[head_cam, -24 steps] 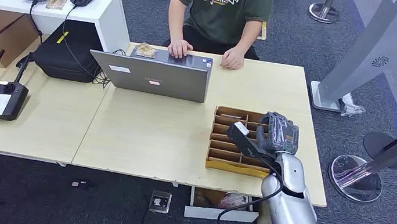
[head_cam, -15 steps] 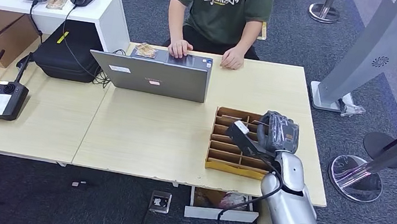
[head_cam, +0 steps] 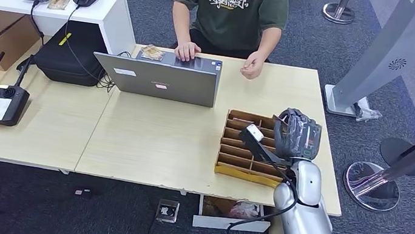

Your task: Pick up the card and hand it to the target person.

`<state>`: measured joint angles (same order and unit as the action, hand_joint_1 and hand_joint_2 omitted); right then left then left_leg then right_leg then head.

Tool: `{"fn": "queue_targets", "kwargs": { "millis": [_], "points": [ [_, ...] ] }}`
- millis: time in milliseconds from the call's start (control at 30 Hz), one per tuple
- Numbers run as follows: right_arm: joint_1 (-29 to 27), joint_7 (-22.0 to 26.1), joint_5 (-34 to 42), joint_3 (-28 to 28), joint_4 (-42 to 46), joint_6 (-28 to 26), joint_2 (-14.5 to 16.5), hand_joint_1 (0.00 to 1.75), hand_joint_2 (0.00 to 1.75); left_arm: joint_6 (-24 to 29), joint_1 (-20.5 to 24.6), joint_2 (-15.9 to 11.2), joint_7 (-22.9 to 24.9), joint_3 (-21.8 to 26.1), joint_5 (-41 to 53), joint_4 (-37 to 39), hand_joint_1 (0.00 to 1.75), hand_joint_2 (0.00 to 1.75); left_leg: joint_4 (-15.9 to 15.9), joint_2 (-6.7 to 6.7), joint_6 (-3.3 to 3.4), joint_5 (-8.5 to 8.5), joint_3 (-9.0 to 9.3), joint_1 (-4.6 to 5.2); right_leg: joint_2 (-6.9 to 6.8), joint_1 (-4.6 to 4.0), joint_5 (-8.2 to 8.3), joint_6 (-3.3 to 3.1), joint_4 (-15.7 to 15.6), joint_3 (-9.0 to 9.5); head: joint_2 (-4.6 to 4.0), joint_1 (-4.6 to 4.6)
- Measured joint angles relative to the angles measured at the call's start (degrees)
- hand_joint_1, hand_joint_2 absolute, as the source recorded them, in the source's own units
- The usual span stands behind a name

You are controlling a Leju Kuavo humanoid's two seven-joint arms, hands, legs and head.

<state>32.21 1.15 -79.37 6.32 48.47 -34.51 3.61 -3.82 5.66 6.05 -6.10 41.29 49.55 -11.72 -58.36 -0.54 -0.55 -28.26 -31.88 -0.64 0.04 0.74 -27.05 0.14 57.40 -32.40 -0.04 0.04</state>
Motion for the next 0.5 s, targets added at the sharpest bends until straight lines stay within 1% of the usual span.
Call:
{"fn": "queue_targets", "kwargs": {
  "millis": [133,267,367,500],
  "points": [
    [-2.89,0.01,-0.56,0.0,9.97,0.16,-0.22,1.52,1.75,0.0,-0.15,0.0,0.0,0.21,-0.04,0.0,0.0,1.75,0.0,0.0,0.0,0.0,-0.03,0.0,0.01,0.0,0.0,0.0,0.0,-0.03,0.0,-0.01],
    [-4.39,0.5,-0.29,0.0,17.87,0.73,-0.51,1.53,1.75,0.01,-0.2,0.0,-0.07,0.23,-0.02,0.0,0.0,1.75,0.0,0.01,0.0,0.0,-0.04,0.0,0.01,0.0,0.0,0.0,0.0,-0.04,-0.01,-0.01],
    [-4.33,0.99,0.13,0.0,21.01,1.73,-0.59,1.53,1.75,0.0,-0.17,0.01,-0.33,0.24,0.2,0.0,0.0,1.75,0.0,0.01,0.0,0.0,-0.05,0.0,0.01,0.0,0.0,0.0,0.0,-0.03,-0.01,0.0],
    [-2.92,2.03,1.04,0.47,21.4,3.3,-0.59,1.54,1.75,0.0,-0.07,0.05,-0.45,0.24,0.45,0.0,0.0,1.75,0.0,0.01,0.0,0.0,-0.06,0.0,0.01,0.0,0.02,0.0,0.0,-0.02,-0.01,0.0]
  ]
}}
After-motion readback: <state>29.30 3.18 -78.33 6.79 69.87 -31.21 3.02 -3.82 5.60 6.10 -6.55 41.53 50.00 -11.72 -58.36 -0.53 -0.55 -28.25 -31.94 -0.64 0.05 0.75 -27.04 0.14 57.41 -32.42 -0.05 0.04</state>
